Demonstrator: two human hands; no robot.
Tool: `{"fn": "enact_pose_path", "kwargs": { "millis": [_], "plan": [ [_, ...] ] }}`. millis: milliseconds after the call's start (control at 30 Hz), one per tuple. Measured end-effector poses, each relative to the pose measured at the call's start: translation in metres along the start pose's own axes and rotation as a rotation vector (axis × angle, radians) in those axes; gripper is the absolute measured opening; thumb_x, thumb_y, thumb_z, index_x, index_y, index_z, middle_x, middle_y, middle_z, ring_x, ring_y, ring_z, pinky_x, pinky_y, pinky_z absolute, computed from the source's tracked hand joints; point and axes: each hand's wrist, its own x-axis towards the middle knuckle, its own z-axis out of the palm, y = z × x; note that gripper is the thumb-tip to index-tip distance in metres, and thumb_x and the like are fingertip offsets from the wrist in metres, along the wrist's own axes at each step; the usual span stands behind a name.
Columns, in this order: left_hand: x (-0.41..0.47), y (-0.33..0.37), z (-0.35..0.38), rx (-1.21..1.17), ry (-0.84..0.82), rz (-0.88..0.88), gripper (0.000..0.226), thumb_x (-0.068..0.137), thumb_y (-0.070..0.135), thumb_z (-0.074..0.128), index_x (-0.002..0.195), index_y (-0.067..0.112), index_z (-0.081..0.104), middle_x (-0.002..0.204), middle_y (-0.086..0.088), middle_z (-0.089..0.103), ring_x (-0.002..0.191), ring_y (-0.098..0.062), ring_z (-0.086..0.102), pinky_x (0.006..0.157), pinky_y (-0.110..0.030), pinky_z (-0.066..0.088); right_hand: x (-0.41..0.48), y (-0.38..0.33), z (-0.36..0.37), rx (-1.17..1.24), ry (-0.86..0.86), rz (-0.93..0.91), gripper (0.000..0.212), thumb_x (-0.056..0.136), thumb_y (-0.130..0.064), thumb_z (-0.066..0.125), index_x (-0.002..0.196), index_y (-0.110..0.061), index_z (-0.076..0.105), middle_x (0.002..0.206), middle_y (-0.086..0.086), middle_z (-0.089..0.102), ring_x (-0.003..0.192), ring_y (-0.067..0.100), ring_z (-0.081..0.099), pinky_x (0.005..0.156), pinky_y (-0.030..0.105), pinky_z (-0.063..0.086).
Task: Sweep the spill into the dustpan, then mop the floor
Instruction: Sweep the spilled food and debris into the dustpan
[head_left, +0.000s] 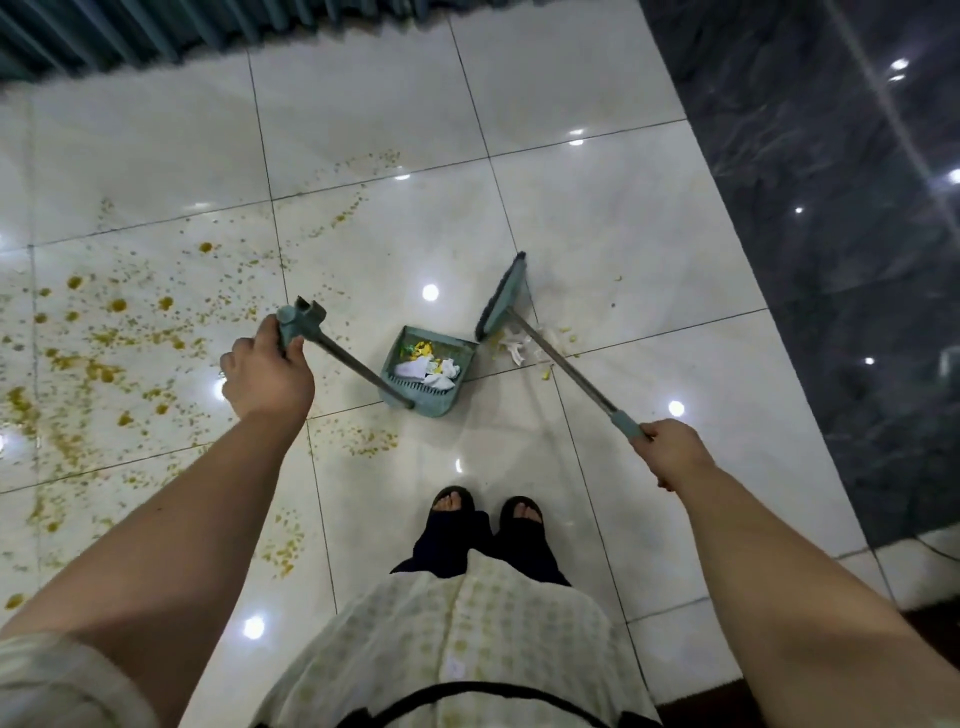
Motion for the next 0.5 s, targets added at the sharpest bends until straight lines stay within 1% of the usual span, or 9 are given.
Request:
{"fn": "enact_pose_path", "kwargs": {
  "millis": [67,133,167,233,333,400,500],
  "plan": [
    [0.002,0.000,-0.004,0.008,-0.009,0.011,0.045,0.100,0.035,0.041,0.142,0.021,0.039,0.127,-0.022,0.049,0.122,-0.040,0.038,0.091,-0.051,0.039,-0.001,-0.016,0.000,-0.018,-0.018,-0.053,0.020,0.094,-0.025,0.053,0.099,-0.014,0.070,0.063,0.006,0.057,0.046,0.022,0.054,0.042,0.021,0.042],
    [0.001,-0.001,-0.007,0.001,-0.012,0.043,0.045,0.100,0.035,0.042,0.142,0.021,0.040,0.126,-0.021,0.051,0.120,-0.040,0.039,0.089,-0.050,0.040,0.000,-0.039,0.002,-0.040,-0.033,-0.118,0.023,0.093,-0.024,0.054,0.105,-0.013,0.071,0.067,0.008,0.060,0.047,0.022,0.054,0.042,0.023,0.044],
    [0.001,-0.002,-0.008,-0.006,-0.016,0.053,0.045,0.099,0.035,0.043,0.142,0.022,0.041,0.125,-0.021,0.052,0.120,-0.040,0.039,0.088,-0.050,0.041,0.001,-0.050,0.004,-0.057,-0.041,-0.148,0.025,0.093,-0.025,0.054,0.105,-0.011,0.071,0.069,0.011,0.062,0.047,0.023,0.055,0.043,0.026,0.047],
    [0.000,-0.004,-0.009,-0.023,-0.031,0.063,0.045,0.099,0.035,0.044,0.142,0.023,0.042,0.123,-0.020,0.052,0.119,-0.039,0.039,0.087,-0.049,0.042,0.001,-0.071,0.009,-0.093,-0.064,-0.194,0.029,0.093,-0.027,0.053,0.105,-0.007,0.071,0.074,0.016,0.066,0.049,0.026,0.057,0.050,0.033,0.053],
    [-0.004,-0.004,-0.008,-0.063,-0.049,0.056,0.042,0.098,0.035,0.046,0.138,0.024,0.047,0.119,-0.018,0.054,0.116,-0.038,0.041,0.085,-0.048,0.043,0.002,-0.093,0.018,-0.141,-0.119,-0.215,0.031,0.092,-0.030,0.051,0.101,-0.008,0.072,0.070,0.014,0.065,0.053,0.028,0.060,0.058,0.039,0.057],
    [-0.010,-0.002,-0.006,-0.076,-0.060,0.041,0.040,0.097,0.035,0.048,0.135,0.026,0.050,0.117,-0.016,0.056,0.115,-0.037,0.041,0.084,-0.047,0.043,0.006,-0.099,0.024,-0.172,-0.145,-0.203,0.029,0.092,-0.027,0.052,0.099,-0.007,0.072,0.072,0.014,0.065,0.055,0.028,0.061,0.057,0.037,0.056],
    [-0.024,0.009,-0.001,-0.061,-0.058,0.028,0.036,0.096,0.033,0.050,0.131,0.025,0.054,0.114,-0.015,0.058,0.115,-0.036,0.042,0.080,-0.045,0.043,0.019,-0.100,0.026,-0.184,-0.186,-0.173,0.026,0.093,-0.023,0.053,0.097,-0.004,0.071,0.069,0.014,0.062,0.052,0.027,0.059,0.050,0.029,0.048]
  ]
}}
